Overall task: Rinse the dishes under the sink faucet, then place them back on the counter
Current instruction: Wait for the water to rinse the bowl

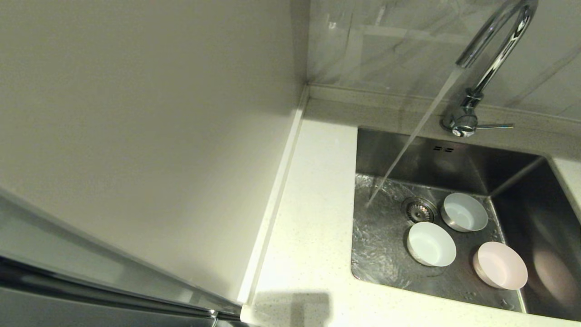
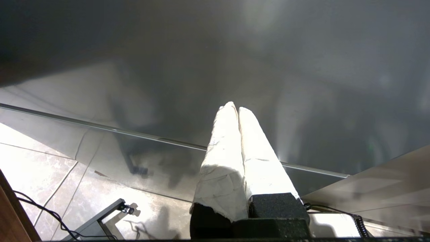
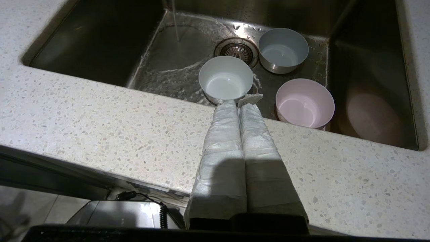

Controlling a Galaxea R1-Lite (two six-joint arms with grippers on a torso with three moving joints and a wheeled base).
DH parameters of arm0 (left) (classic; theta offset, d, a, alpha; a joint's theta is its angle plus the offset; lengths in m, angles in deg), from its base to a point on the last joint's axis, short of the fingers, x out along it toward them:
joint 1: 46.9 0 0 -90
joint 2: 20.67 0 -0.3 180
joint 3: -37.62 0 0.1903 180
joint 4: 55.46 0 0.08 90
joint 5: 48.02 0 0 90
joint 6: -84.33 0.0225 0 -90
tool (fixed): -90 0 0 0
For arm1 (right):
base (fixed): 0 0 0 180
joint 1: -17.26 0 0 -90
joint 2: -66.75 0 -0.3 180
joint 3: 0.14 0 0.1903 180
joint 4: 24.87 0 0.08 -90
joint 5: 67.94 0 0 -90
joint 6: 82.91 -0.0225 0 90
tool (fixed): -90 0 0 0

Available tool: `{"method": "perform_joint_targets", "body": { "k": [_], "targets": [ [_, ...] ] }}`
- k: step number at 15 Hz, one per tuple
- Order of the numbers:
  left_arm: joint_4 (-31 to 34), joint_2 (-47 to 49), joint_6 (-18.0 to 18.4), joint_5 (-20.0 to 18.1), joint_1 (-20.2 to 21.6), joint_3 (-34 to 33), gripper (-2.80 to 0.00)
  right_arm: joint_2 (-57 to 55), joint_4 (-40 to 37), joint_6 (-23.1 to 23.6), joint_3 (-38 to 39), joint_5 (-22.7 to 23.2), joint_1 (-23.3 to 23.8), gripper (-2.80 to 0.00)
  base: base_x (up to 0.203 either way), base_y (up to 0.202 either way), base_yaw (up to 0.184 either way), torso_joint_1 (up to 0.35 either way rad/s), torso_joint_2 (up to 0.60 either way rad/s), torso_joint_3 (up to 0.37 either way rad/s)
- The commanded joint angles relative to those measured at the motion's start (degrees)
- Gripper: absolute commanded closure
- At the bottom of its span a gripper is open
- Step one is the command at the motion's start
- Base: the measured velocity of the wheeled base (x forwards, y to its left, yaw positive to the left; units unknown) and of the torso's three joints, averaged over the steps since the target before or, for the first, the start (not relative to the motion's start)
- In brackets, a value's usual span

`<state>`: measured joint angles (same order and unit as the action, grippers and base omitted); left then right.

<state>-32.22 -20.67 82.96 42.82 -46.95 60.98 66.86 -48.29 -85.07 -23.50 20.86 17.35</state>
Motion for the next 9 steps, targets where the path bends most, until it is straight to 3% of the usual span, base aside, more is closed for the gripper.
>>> {"method": "perform_joint_targets", "body": {
  "k": [1, 9],
  "targets": [
    [0.0, -0.2, 0.0, 0.0, 0.0, 0.0, 0.00, -0.1, 0.0, 0.0, 0.0, 0.0, 0.0, 0.00, 0.000, 0.000, 0.000, 0.000, 0.00, 0.000],
    [0.0, -0.2, 0.0, 0.0, 0.0, 0.0, 0.00, -0.1, 0.0, 0.1, 0.0, 0.0, 0.0, 0.00, 0.000, 0.000, 0.000, 0.000, 0.00, 0.000]
  ]
}}
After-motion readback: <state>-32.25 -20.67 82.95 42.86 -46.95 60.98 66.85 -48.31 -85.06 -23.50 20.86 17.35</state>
